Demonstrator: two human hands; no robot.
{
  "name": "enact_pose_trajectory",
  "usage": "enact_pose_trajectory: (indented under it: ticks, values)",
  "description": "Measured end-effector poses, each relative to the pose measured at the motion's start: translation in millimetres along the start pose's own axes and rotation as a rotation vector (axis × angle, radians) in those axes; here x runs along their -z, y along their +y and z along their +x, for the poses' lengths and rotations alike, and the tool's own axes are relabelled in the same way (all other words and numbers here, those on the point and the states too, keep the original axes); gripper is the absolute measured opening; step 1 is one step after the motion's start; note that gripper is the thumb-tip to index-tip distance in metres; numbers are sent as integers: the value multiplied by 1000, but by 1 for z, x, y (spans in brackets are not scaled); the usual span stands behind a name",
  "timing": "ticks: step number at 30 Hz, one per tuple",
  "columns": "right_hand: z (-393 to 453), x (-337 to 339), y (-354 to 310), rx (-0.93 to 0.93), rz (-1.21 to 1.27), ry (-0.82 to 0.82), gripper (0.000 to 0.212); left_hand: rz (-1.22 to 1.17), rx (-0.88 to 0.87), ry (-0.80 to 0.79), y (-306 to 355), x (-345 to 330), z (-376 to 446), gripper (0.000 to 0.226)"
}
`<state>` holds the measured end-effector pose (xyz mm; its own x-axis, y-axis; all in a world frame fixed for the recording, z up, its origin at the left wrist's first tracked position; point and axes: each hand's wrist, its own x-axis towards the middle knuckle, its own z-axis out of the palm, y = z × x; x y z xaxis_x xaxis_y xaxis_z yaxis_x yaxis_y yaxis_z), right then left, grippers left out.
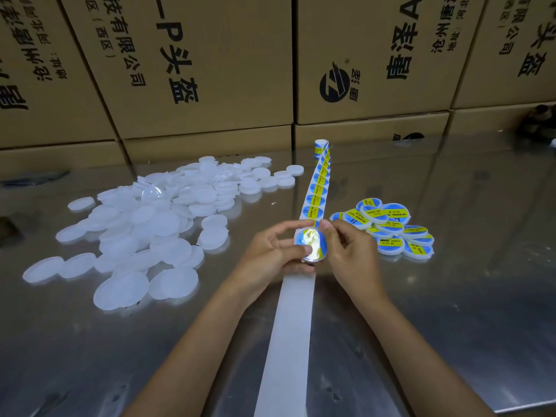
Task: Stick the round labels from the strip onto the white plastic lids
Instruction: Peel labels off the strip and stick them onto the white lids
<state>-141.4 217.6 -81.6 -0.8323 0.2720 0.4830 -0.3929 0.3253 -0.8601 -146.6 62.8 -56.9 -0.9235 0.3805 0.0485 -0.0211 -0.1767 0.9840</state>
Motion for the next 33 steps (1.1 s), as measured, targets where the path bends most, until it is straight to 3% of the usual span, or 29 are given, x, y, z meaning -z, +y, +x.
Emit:
enact_pose_trajectory:
  ticks: [5,9,16,22,26,33]
  values:
    - [-6,-5,-11,-68,122,-251,24,-15,-109,224,0,0,2,20]
    - [-8,-6,-12,-45,151,-389,40,11,-109,323,-1,4,1,12]
    - [-7,-3,-10,-83,237,-320,29,-69,-7,194,2,8,1,26]
    - [-5,0,-10,-96,248,-190,19,-55,23,61,1,8,1,19]
    - [-3,1,-10,-141,220,-145,21,-46,4,-66,1,10,1,38]
    - [-7,-1,-19,-218,275,-365,26,19,-36,171,3,15,0,22]
